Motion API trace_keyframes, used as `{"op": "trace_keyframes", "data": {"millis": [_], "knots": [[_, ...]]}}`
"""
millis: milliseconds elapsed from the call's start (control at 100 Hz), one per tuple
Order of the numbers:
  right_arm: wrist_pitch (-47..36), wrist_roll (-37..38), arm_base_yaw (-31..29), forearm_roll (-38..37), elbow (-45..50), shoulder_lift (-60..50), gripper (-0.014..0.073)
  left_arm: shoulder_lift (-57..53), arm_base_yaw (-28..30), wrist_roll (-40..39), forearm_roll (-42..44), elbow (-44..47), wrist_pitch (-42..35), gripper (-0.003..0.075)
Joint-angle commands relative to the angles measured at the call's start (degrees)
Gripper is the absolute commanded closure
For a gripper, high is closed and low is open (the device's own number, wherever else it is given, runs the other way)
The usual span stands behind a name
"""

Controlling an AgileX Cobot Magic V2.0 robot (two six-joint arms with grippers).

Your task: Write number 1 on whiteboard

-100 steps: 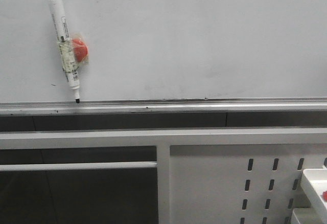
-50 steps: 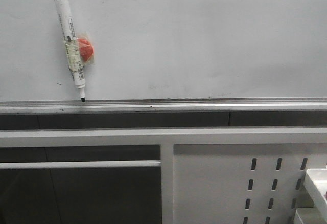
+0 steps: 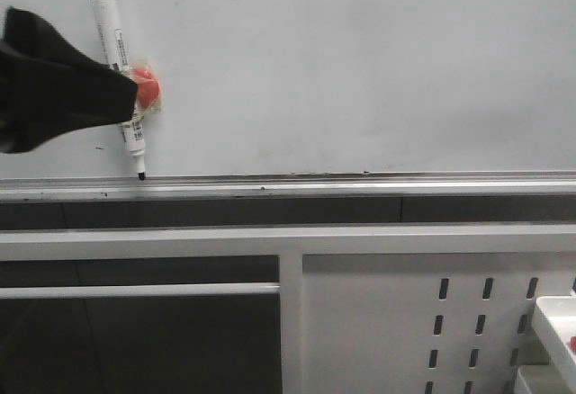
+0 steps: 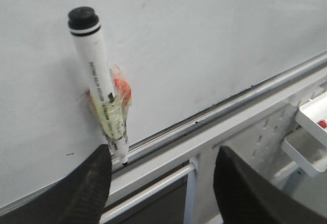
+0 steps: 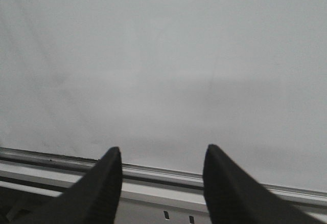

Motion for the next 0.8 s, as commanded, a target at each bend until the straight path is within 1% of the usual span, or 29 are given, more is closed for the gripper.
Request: {"op": "trace_keyframes", "data": {"millis": [0,60,120,230,300,420,510,580,680,790], "knots": [[-5.0,-0.7,0.0,-0.5,-2.2,0.7,0.0266,3.7,-5.1,-2.3,-4.7,-1.6,-15.1,0.0311],[-5.0,-0.7,0.0,-0.5,-2.2,0.7,0.0266,6.7,-6.4,-6.2,-6.1,-1.6,-19.7,0.0311],[-5.0,-0.7,0.0,-0.5,-2.2,0.7,0.0266,8.8,-6.5,-11.7,-5.7,-1.7,-20.6,0.0311],[-5.0,-0.7,0.0,-0.5,-2.2,0.7,0.0266,11.8,-4.5,-21.4,-2.4,-1.7,-20.8,0.0311],[-5.0,-0.7,0.0,-0.5,-2.2,0.7,0.0266,13.3,-2.4,-26.3,1.3,-1.7,-20.8,0.0311],[-5.0,-0.7,0.0,-0.5,-2.2,0.7,0.0266,14.9,1.9,-33.7,11.3,-1.7,-20.8,0.0311],[-4.8,-0.7,0.0,-0.5,-2.2,0.7,0.0266,16.1,4.4,-39.6,17.0,-1.7,-20.8,0.0311],[-4.8,-0.7,0.0,-0.5,-2.2,0.7,0.0266,17.1,6.1,-42.3,20.1,-1.7,-20.8,0.0311],[-4.8,-0.7,0.0,-0.5,-2.2,0.7,0.0266,18.6,7.3,-42.6,23.7,-2.2,-20.8,0.0311],[-4.8,-0.7,0.0,-0.5,-2.2,0.7,0.0266,20.6,7.7,-42.6,24.5,-3.9,-20.8,0.0311]]}}
